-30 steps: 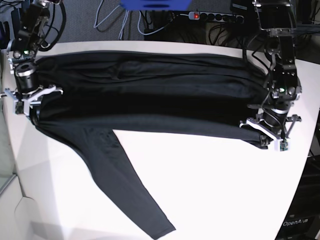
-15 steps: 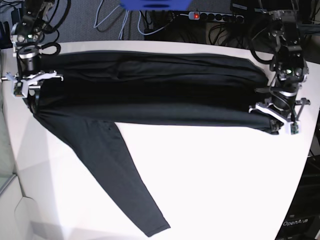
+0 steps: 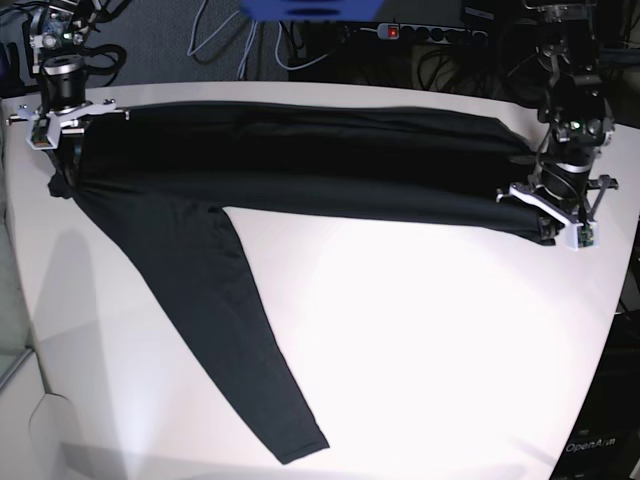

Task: Fold the T-shirt properly
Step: 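Fold the held side edges over the shirt body with both grippers, then open the right gripper and lift it off the folded shirt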

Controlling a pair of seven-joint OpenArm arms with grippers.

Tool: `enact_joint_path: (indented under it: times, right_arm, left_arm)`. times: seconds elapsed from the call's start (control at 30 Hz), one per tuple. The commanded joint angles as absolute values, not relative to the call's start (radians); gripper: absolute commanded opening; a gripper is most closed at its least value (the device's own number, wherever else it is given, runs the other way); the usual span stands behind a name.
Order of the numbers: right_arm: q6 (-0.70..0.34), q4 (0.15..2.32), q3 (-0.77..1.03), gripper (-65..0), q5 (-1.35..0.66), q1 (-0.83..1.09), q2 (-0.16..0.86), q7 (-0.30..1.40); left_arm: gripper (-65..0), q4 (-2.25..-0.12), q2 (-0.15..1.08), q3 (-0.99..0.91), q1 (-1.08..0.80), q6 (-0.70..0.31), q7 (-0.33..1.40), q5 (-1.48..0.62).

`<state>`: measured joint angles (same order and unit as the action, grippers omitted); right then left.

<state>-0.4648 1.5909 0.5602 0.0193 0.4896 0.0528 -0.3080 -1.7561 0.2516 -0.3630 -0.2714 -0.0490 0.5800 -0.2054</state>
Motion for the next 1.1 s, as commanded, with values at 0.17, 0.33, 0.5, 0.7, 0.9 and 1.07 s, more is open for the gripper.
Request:
enact_joint_path:
  times: [0.17,0.33,0.5,0.7,0.9,1.07]
  right_arm:
    - [-0.460,1.523,0.568,-65.0,0.005,0.522,0.065,-0.426]
    - [-0.460,1.503,0.568,-65.0,0.007,0.524,0.070,-0.437]
    - [-0.460,1.503,0.568,-65.0,0.007,0.524,0.070,-0.433]
    - [-0.460,1.498,0.568,-65.0,0.007,0.526,0.070,-0.433]
    - [-0.460,1.455,0.568,-65.0,0.008,0.526,0.073,-0.437]
    - [-0.460,1.440,0.568,-65.0,0.008,0.527,0.070,-0.438]
  left_arm:
    - [-65.0,-1.773,0.268,-0.367,-0.294,-0.042,0.553,-0.200]
    - [-65.0,-1.759,0.269,-0.360,-0.308,-0.042,0.553,-0.193]
    - [-65.0,-1.747,0.265,-0.358,-0.321,-0.042,0.555,-0.197]
    - [-65.0,-1.738,0.265,-0.358,-0.346,-0.042,0.555,-0.194]
    - [-65.0,-1.687,0.265,-0.357,-0.346,-0.044,0.555,-0.191]
    - [-65.0,-1.669,0.272,-0.317,-0.346,-0.044,0.555,-0.189]
